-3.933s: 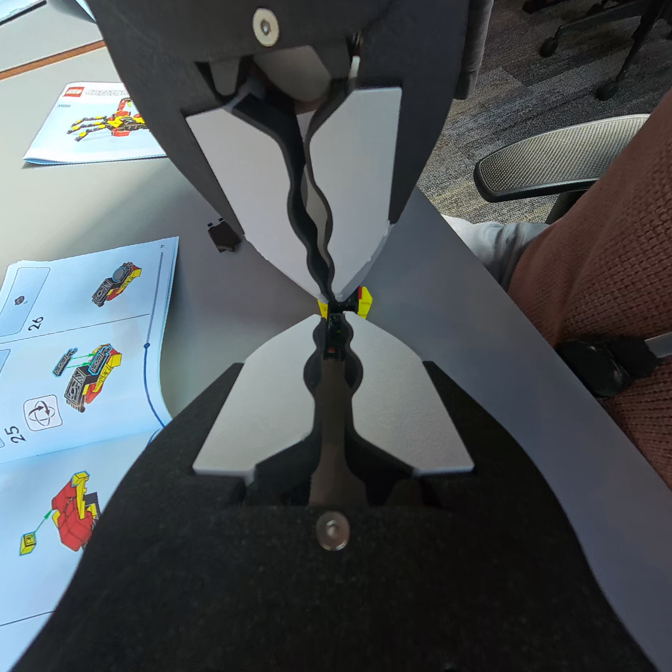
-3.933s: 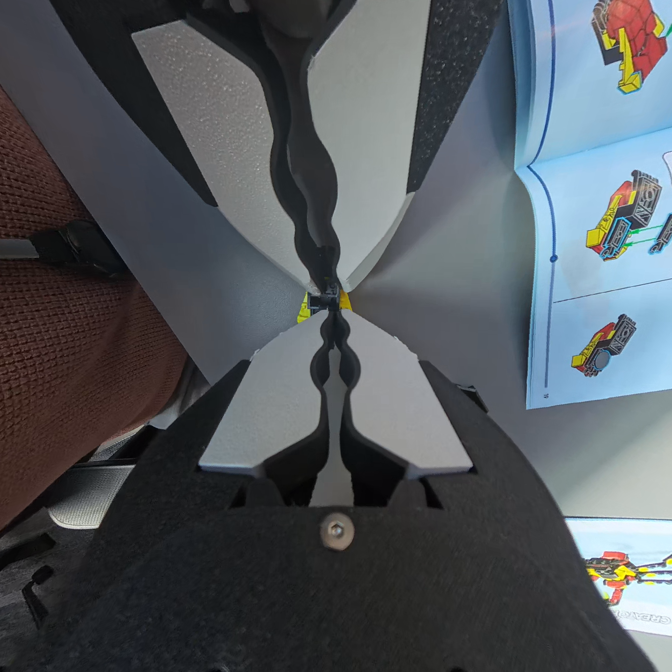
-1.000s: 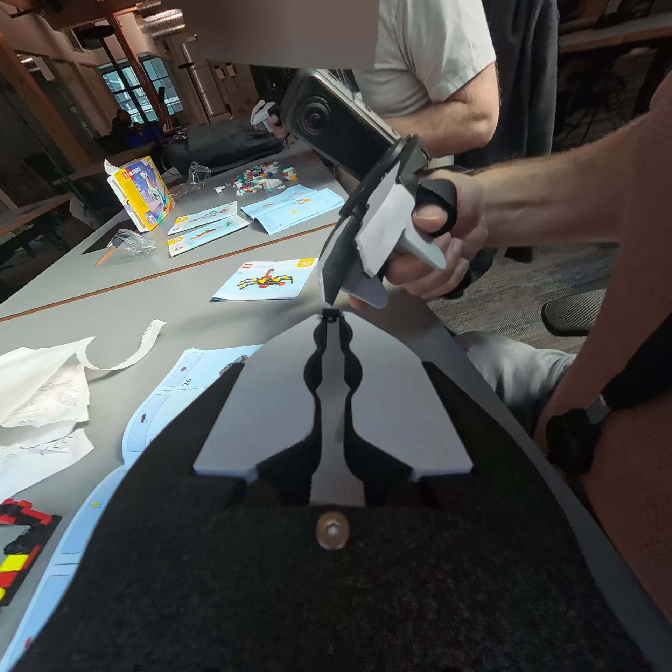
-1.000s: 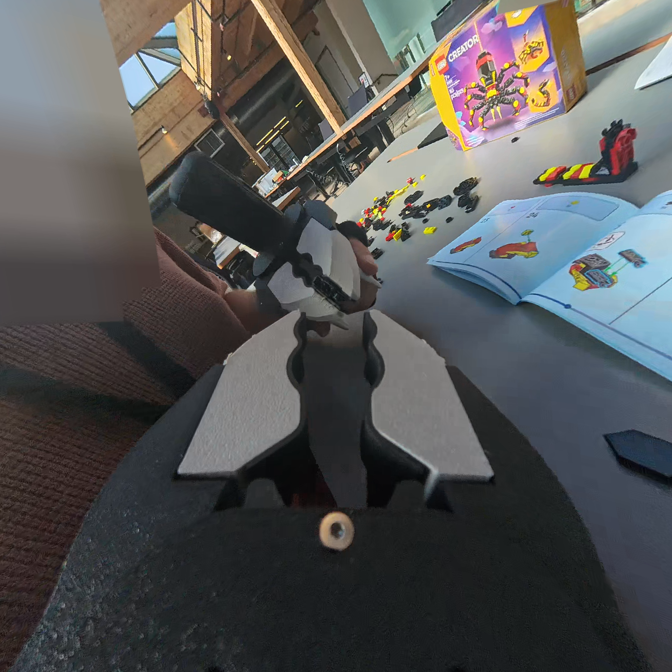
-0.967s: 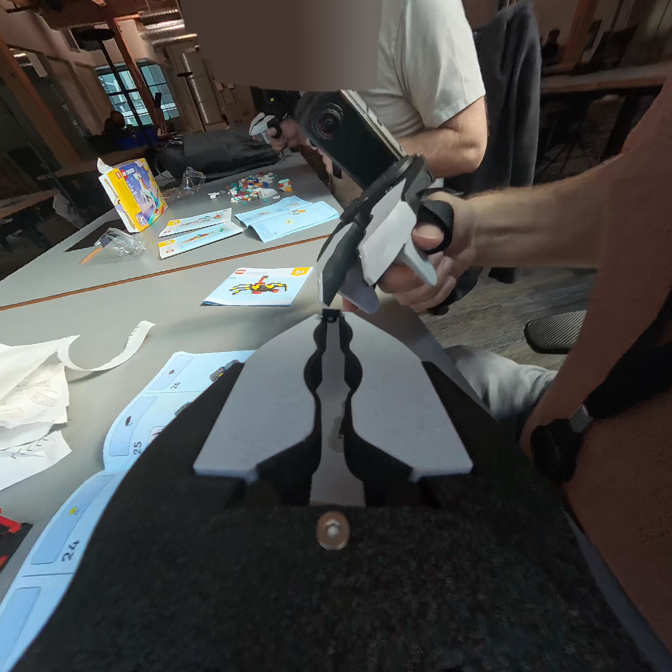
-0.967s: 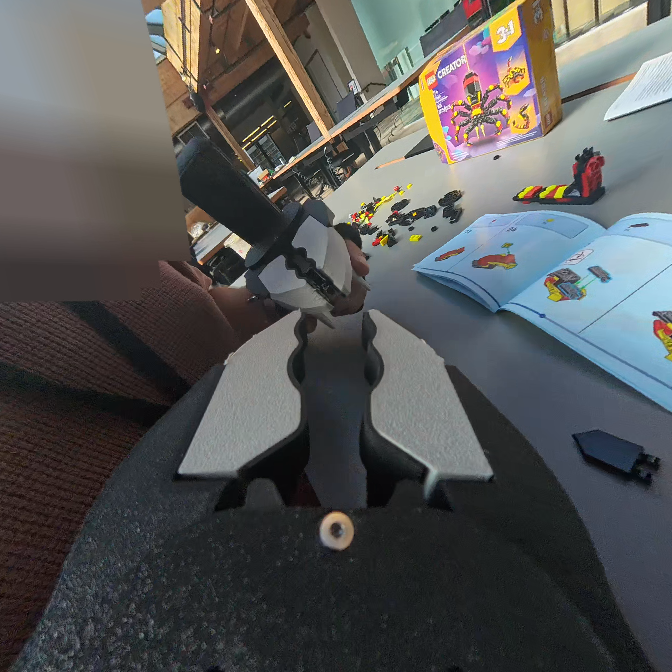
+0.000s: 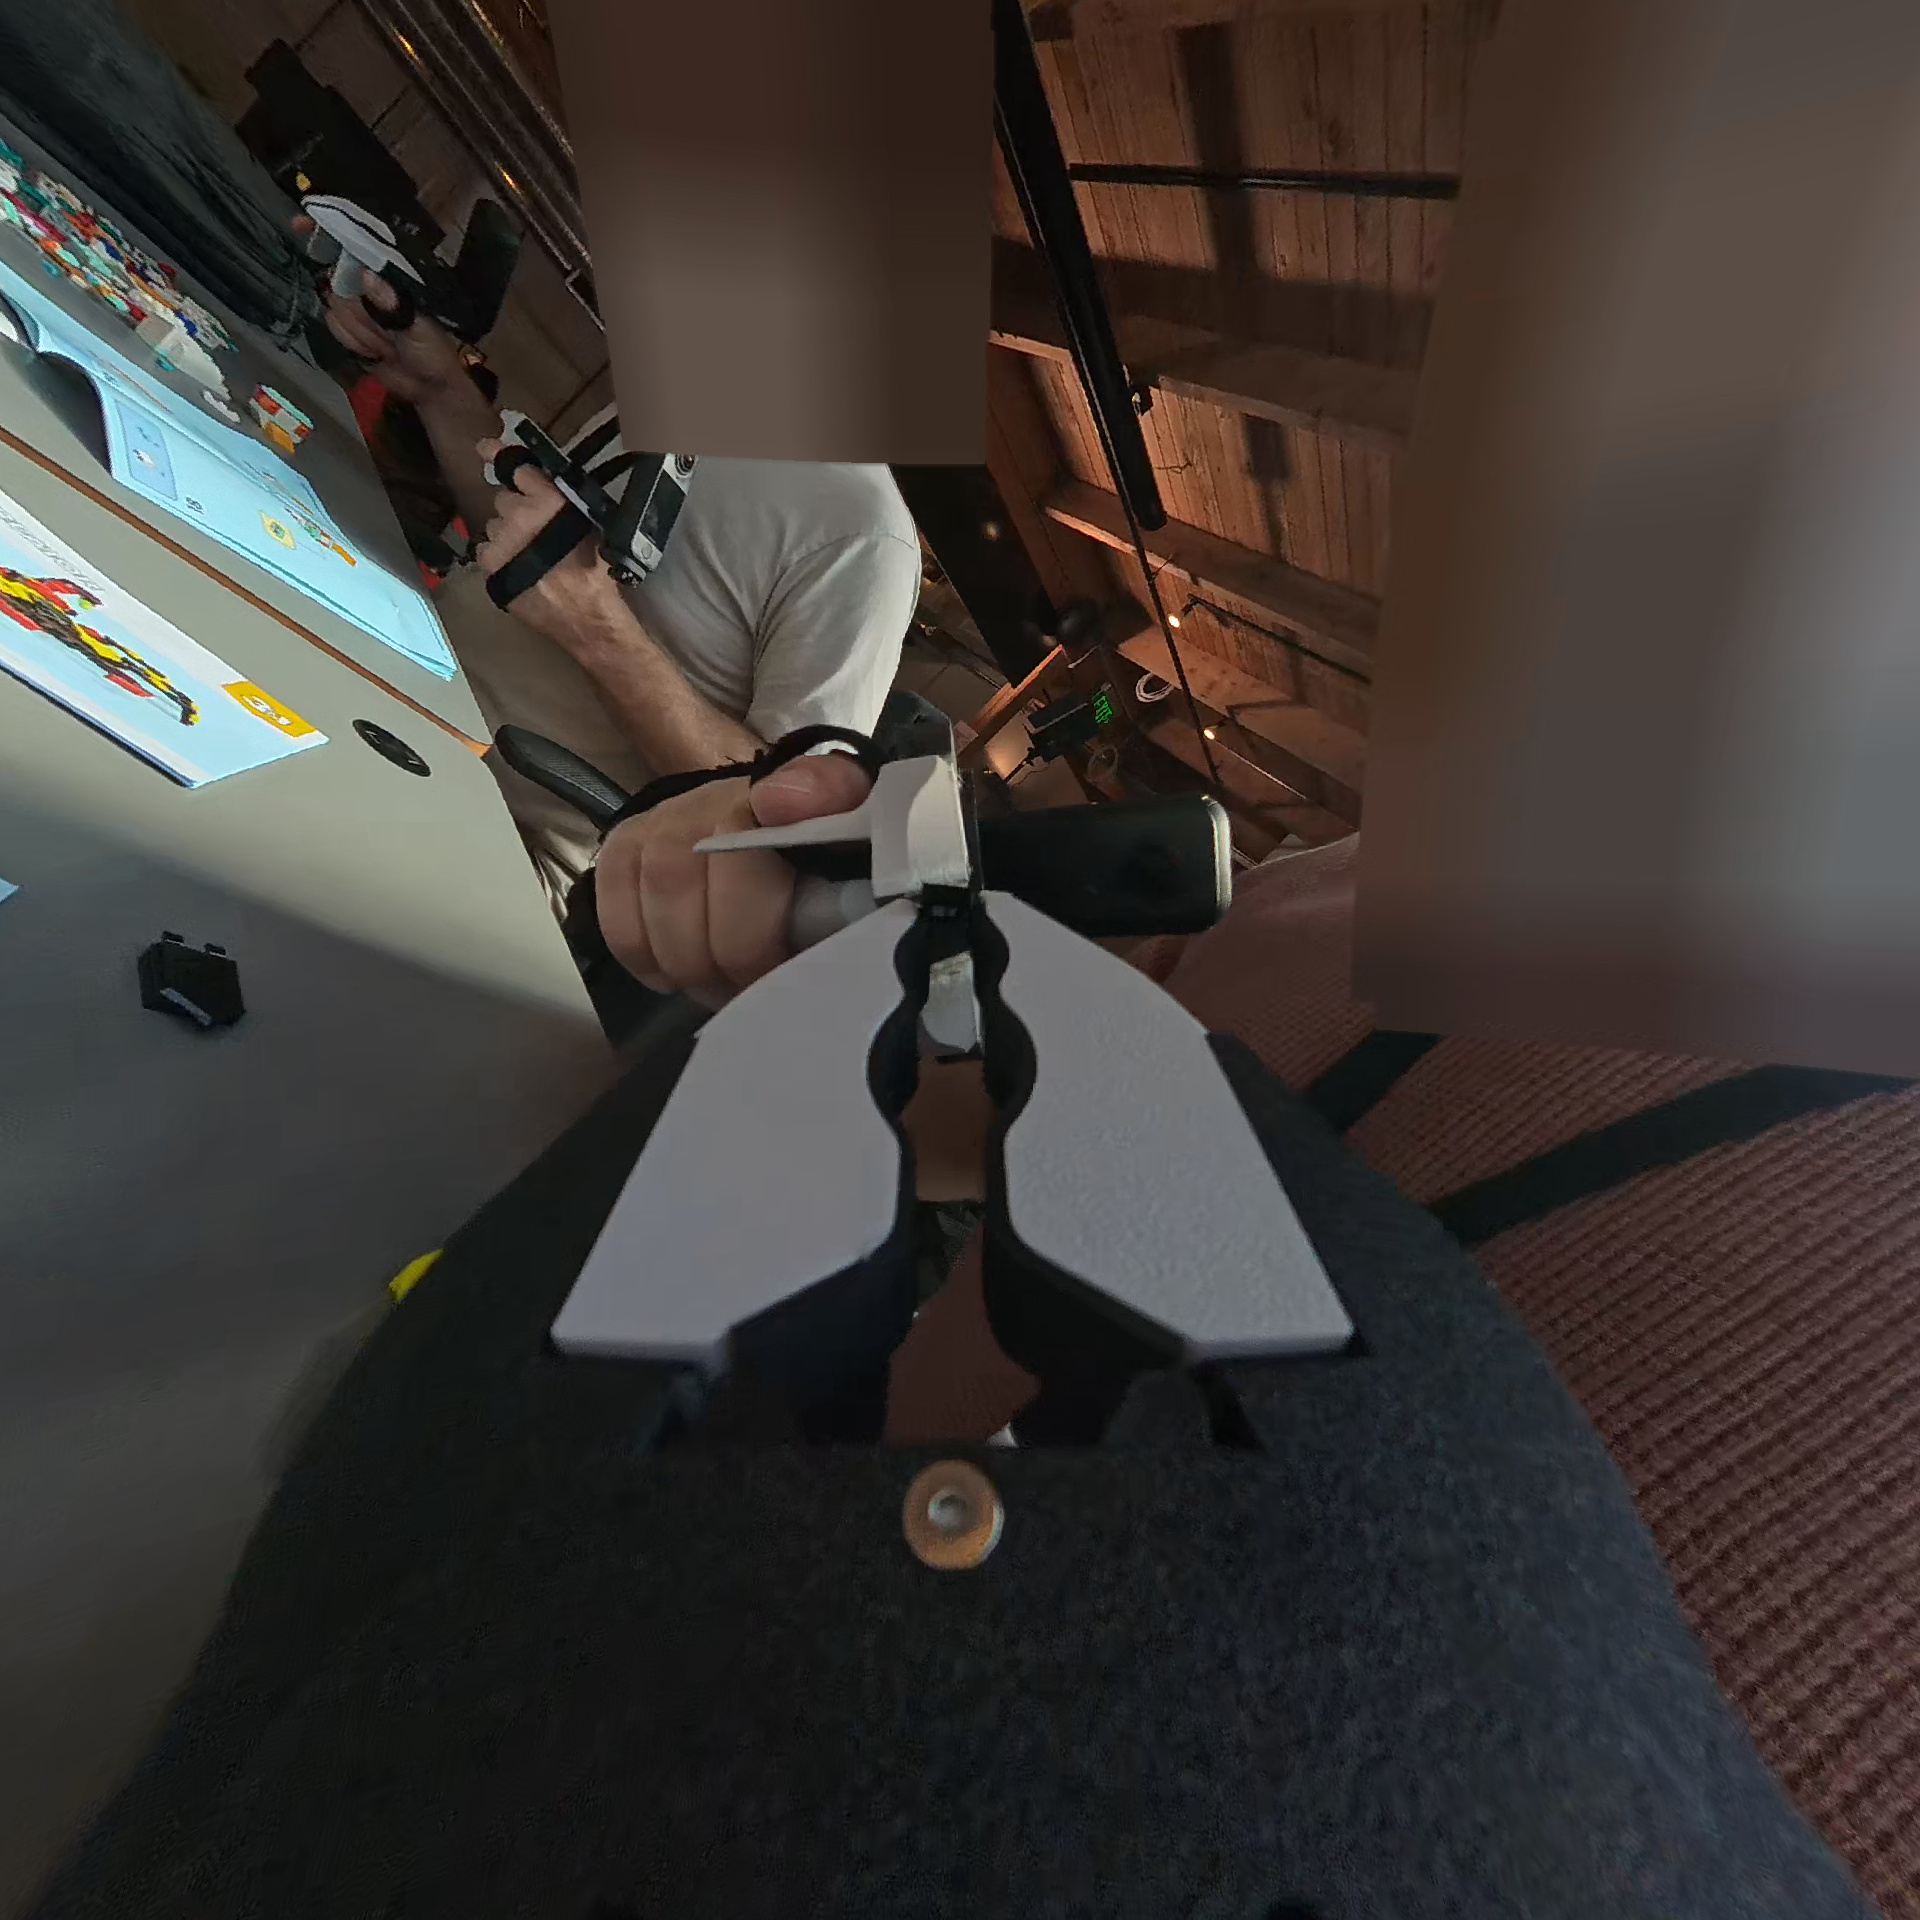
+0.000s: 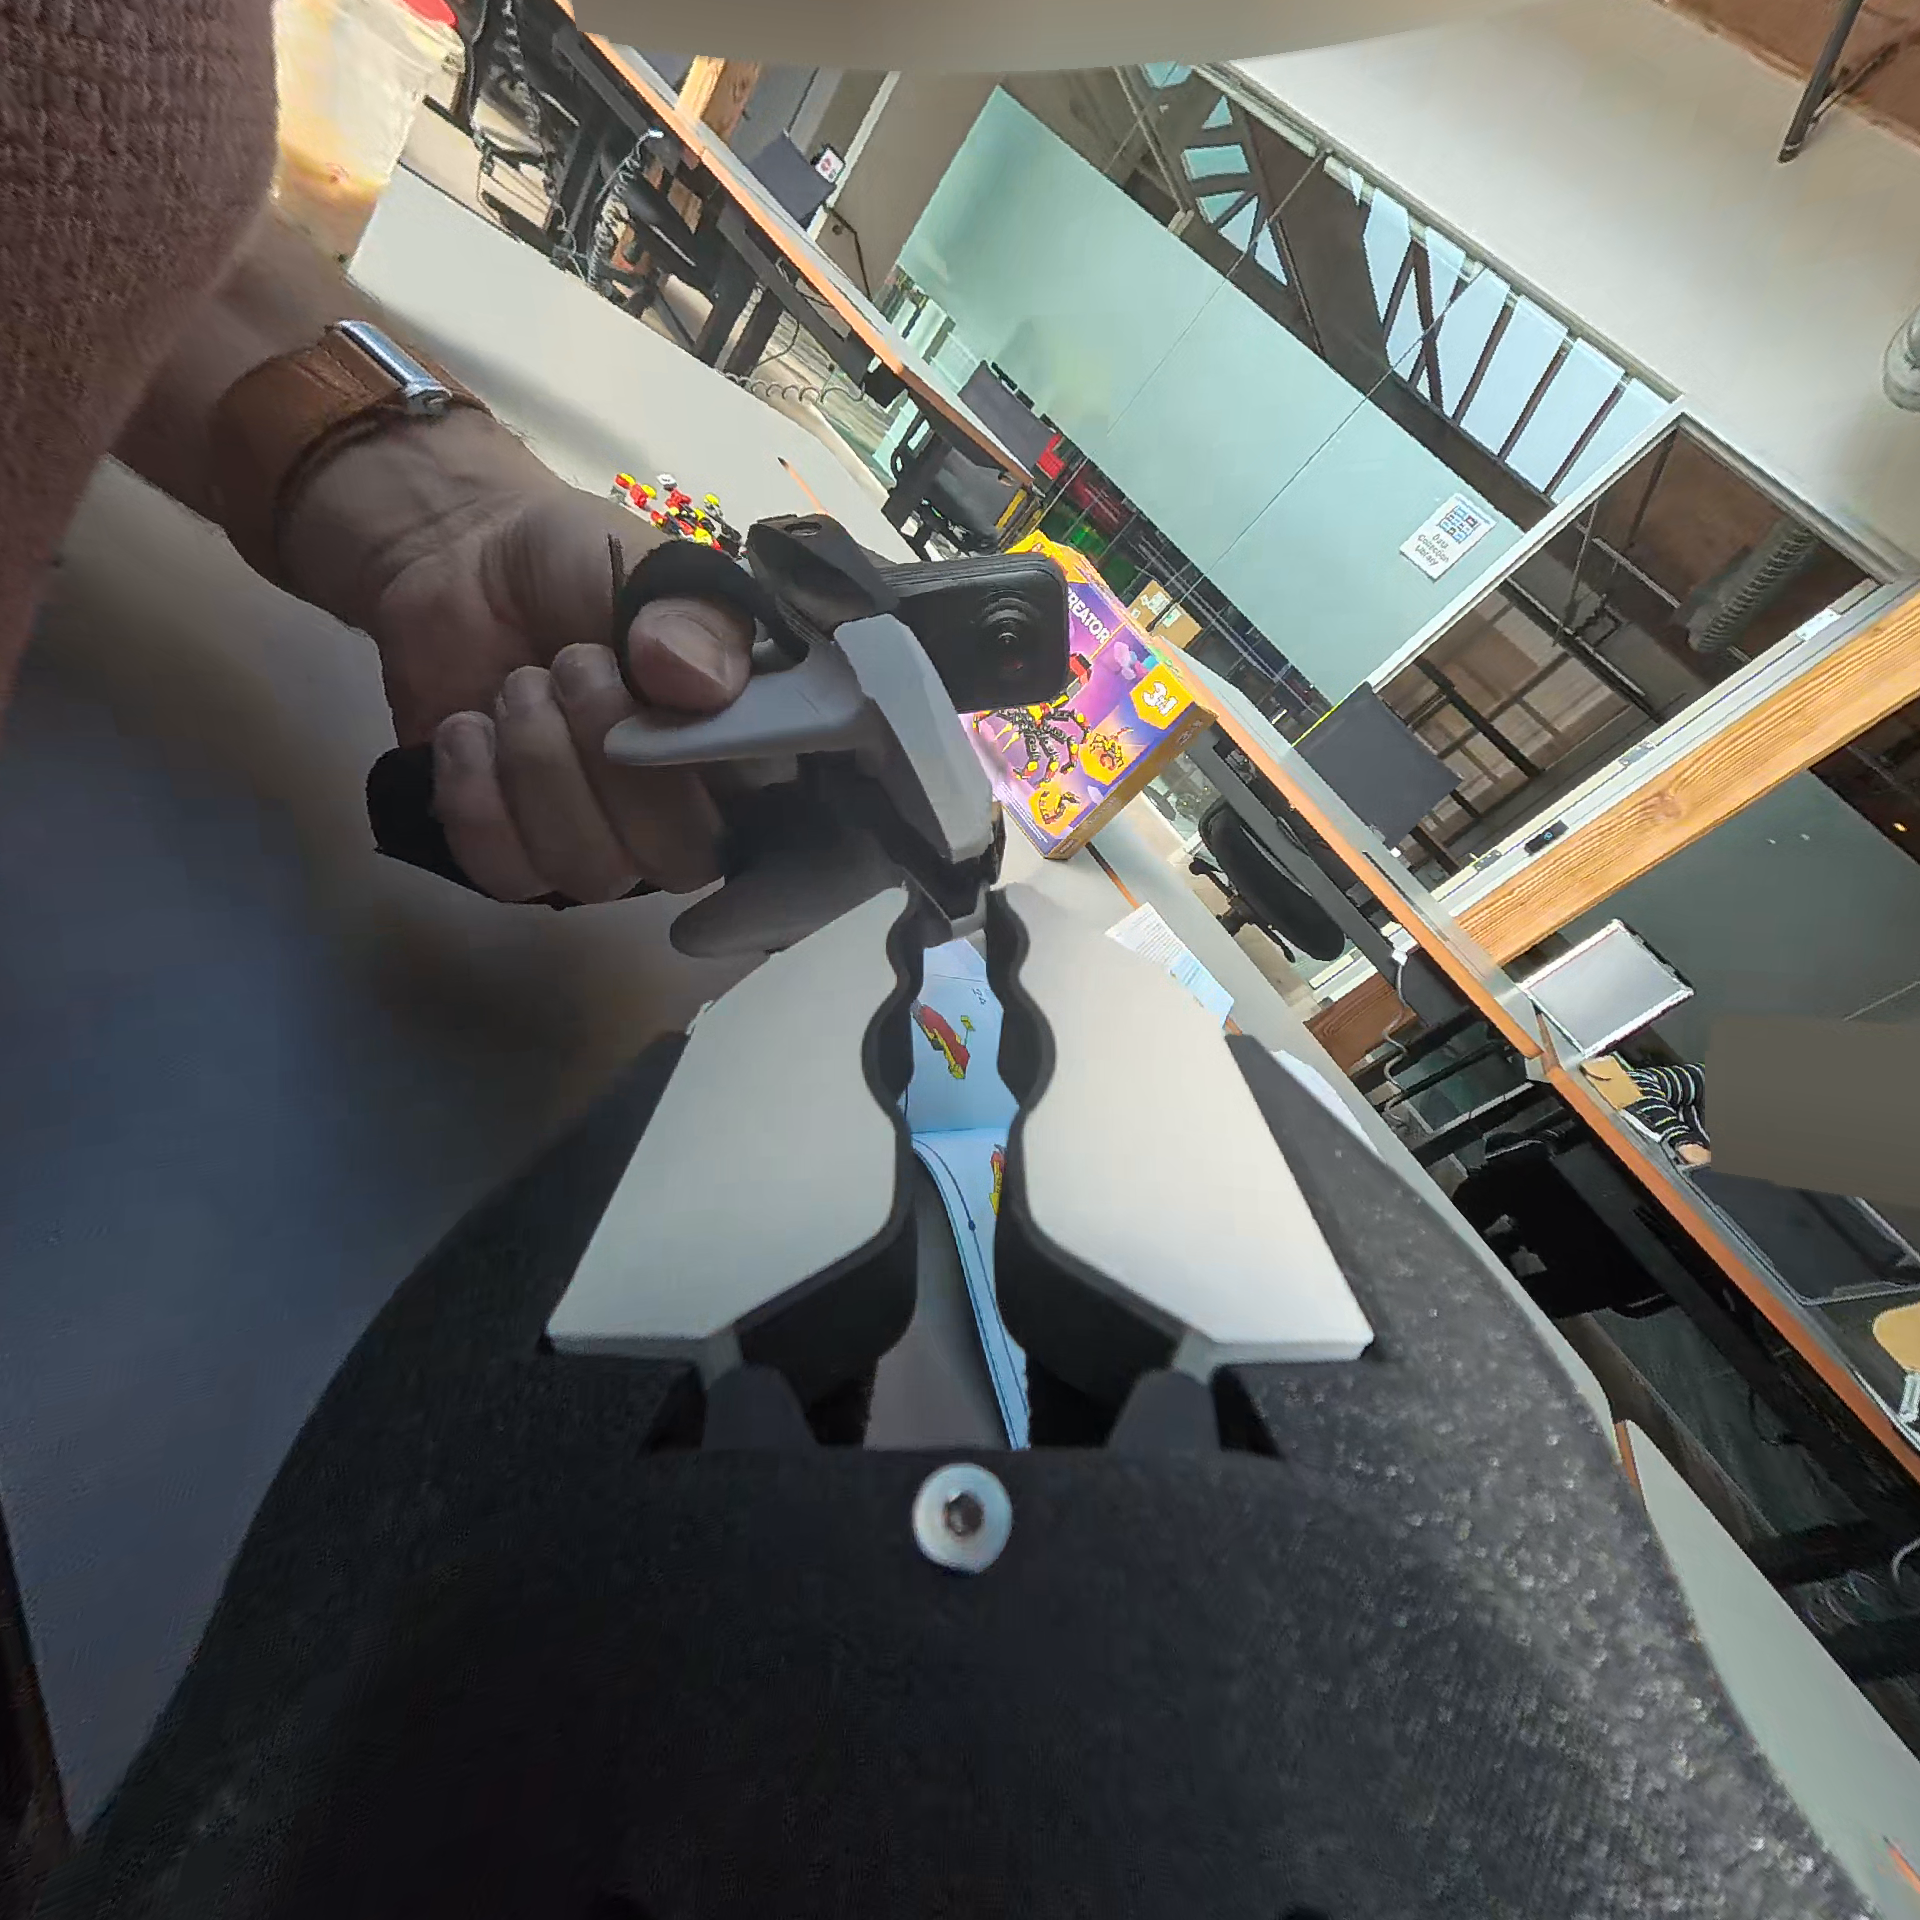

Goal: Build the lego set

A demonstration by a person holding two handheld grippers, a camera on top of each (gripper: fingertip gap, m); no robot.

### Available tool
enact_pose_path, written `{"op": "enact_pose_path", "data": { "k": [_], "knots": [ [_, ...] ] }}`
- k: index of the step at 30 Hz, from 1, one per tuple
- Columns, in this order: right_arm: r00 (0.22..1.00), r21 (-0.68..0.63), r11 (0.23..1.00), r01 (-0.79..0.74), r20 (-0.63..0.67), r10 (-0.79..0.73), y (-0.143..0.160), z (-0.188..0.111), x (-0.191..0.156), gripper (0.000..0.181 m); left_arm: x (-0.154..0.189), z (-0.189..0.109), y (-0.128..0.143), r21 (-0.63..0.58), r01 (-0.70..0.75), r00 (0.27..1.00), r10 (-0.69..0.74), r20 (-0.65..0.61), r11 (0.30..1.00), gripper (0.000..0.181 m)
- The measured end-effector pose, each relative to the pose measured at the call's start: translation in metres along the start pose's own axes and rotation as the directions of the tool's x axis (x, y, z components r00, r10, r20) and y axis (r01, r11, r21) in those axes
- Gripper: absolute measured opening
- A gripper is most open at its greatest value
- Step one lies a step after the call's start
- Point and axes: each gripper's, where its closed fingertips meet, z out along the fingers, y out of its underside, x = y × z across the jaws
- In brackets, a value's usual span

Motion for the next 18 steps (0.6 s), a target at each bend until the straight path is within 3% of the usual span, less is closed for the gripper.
{"op": "enact_pose_path", "data": {
  "k": [8,13,18],
  "knots": [
    [0.987,-0.007,0.99,0.14,-0.072,-0.141,-0.0035,-0.0008,0.0015,0.018,-0.0001,-0.0009,-0.0001,0.009,0.127,0.991,-0.126,-0.052,0.992,0.007],
    [0.986,-0.006,0.987,0.161,-0.051,-0.161,-0.003,0.0001,-0.0015,0.013,-0.0012,-0.0032,-0.0002,0.01,0.157,0.986,-0.156,-0.053,0.988,0.007],
    [0.996,-0.009,0.996,0.085,-0.011,-0.086,0.0048,-0.0019,-0.0036,0.008,-0.0018,-0.0059,-0.0002,0.0,0.157,0.987,-0.157,-0.039,0.988,0.028]
  ]
}}
